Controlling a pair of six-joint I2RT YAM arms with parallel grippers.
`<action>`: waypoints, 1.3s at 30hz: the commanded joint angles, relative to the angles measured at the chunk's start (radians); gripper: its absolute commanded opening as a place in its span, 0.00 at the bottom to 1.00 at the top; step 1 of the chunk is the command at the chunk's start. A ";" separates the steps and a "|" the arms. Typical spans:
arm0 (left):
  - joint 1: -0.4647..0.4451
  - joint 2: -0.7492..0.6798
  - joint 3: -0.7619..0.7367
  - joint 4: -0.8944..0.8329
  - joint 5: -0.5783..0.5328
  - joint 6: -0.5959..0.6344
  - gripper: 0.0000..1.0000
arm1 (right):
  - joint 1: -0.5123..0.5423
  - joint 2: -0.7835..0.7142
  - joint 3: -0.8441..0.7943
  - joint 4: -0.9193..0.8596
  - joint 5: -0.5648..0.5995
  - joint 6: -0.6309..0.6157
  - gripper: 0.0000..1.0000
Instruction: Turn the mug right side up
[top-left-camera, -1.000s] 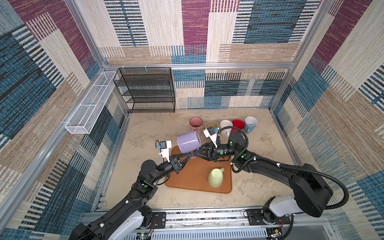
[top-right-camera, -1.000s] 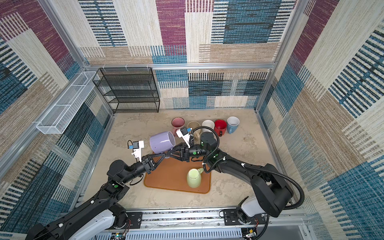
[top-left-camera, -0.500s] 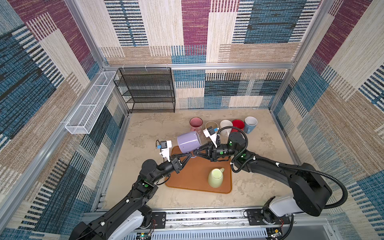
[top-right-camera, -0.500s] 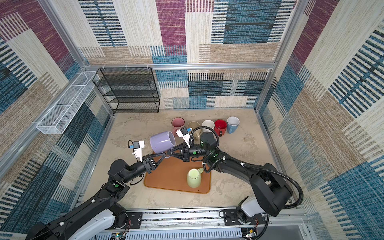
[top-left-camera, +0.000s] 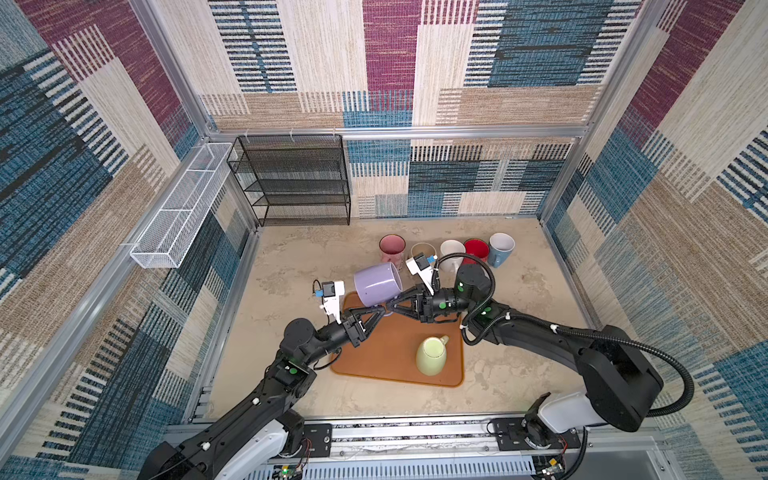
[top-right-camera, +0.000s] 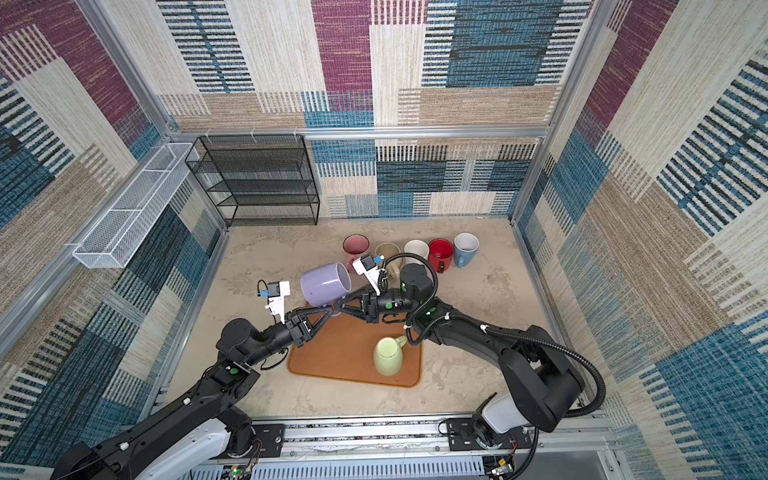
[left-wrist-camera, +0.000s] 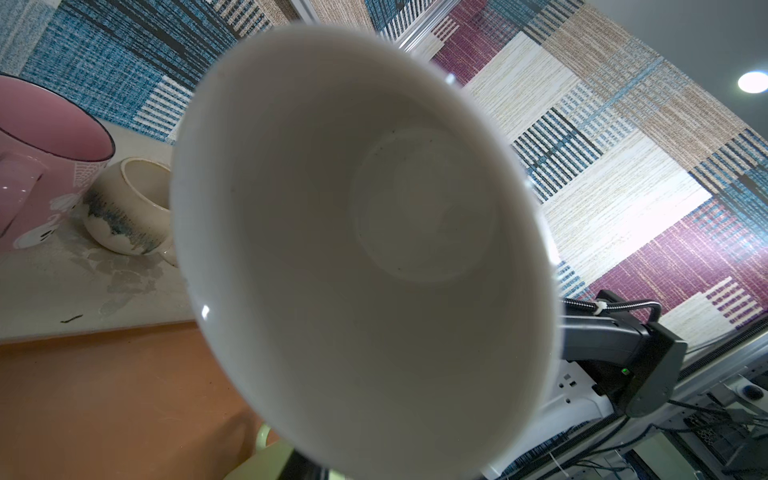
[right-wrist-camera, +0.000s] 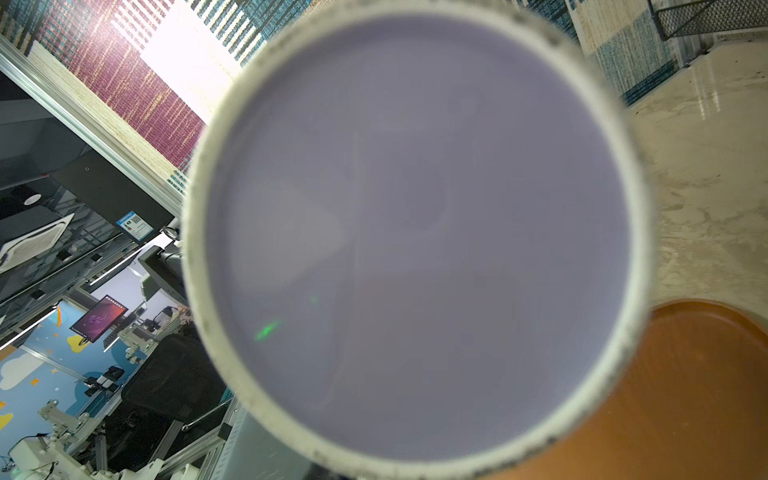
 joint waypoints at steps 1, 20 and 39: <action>0.002 0.003 0.007 0.087 0.001 0.024 0.36 | 0.002 0.003 0.000 0.081 -0.035 0.029 0.00; 0.002 0.035 -0.008 0.210 0.018 -0.004 0.24 | 0.002 0.016 -0.019 0.251 -0.118 0.142 0.00; 0.001 0.060 -0.002 0.272 0.030 -0.019 0.22 | 0.013 0.045 -0.026 0.313 -0.152 0.177 0.00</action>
